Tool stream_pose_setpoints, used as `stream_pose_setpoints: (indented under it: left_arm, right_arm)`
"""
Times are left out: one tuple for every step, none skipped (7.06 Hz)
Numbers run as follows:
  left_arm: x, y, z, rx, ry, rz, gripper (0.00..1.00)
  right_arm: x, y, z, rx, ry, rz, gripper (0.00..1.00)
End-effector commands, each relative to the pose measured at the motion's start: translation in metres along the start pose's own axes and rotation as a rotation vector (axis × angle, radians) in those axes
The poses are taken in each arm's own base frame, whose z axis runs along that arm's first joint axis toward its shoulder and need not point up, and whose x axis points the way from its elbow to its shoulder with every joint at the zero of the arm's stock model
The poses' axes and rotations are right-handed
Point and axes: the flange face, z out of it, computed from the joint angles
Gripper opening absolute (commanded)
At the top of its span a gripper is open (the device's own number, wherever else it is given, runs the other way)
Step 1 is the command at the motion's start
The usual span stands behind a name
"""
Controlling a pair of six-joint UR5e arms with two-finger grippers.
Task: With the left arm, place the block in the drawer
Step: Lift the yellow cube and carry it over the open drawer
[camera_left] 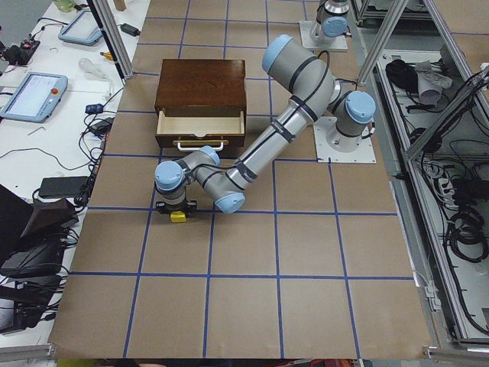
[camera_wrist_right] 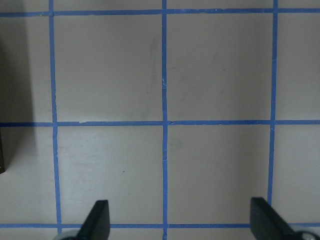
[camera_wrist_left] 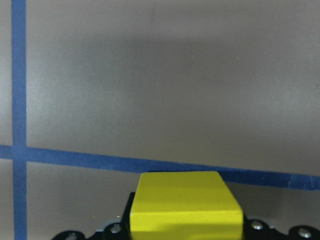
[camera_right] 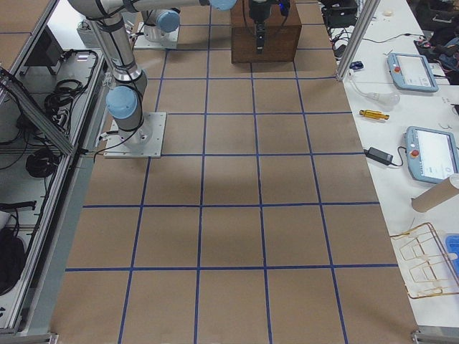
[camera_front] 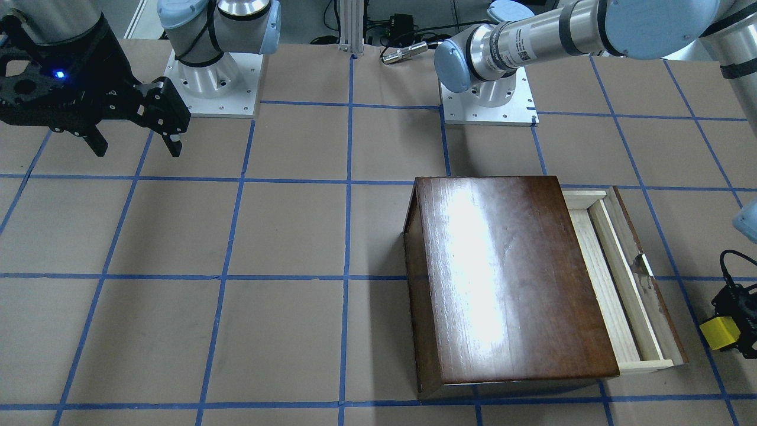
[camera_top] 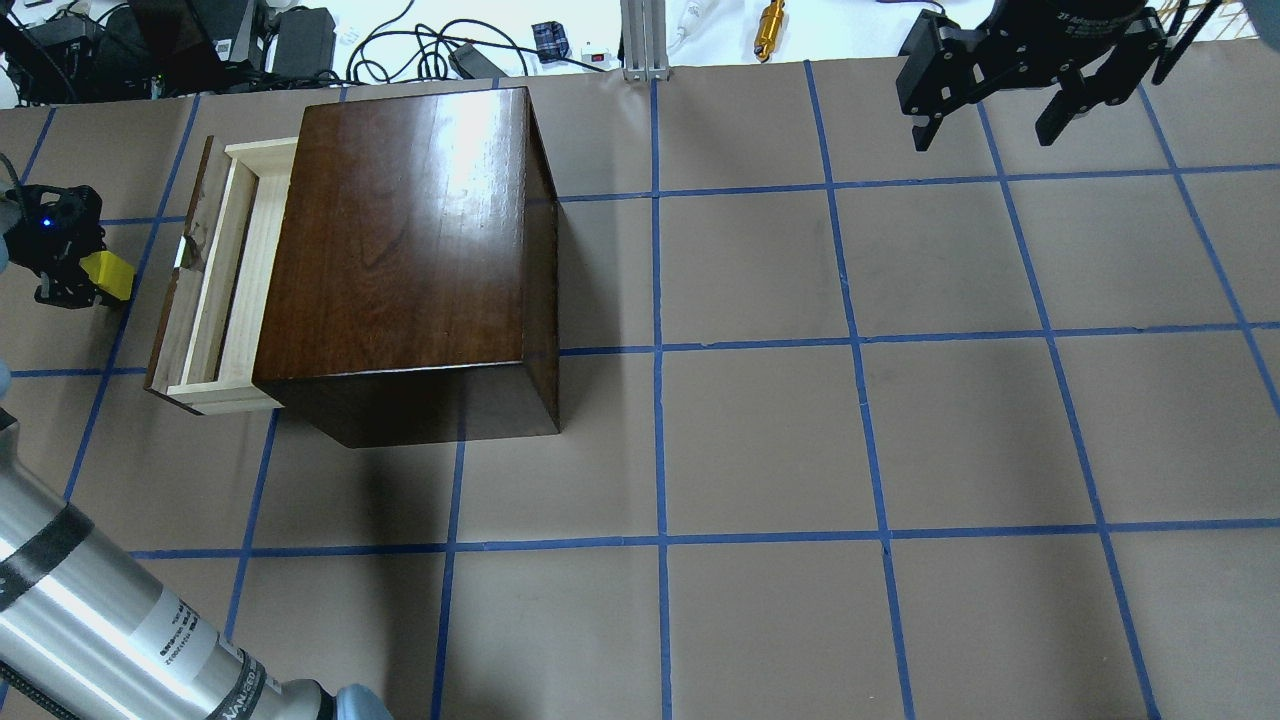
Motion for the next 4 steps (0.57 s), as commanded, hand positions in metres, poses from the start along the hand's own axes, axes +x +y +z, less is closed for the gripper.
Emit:
stream_pose_setpoints:
  left_arm:
    - [0.002,-0.005,-0.033,0.017,-0.001,-0.008,0.00]
    - [0.002,-0.014,-0.065,0.042,0.003,-0.009,0.00]
    - [0.005,-0.029,-0.095,0.054,0.020,-0.017,0.00]
    - [0.009,-0.054,-0.121,0.076,0.057,-0.053,0.00]
  right_arm:
    - [0.000,0.000,0.000,0.000,0.000,-0.001,1.00]
    - [0.001,0.000,-0.001,0.001,0.002,0.001,1.00]
    - [0.000,0.000,0.000,0.000,0.000,-0.001,1.00]
    - [0.000,0.001,-0.001,0.002,0.000,-0.001,1.00]
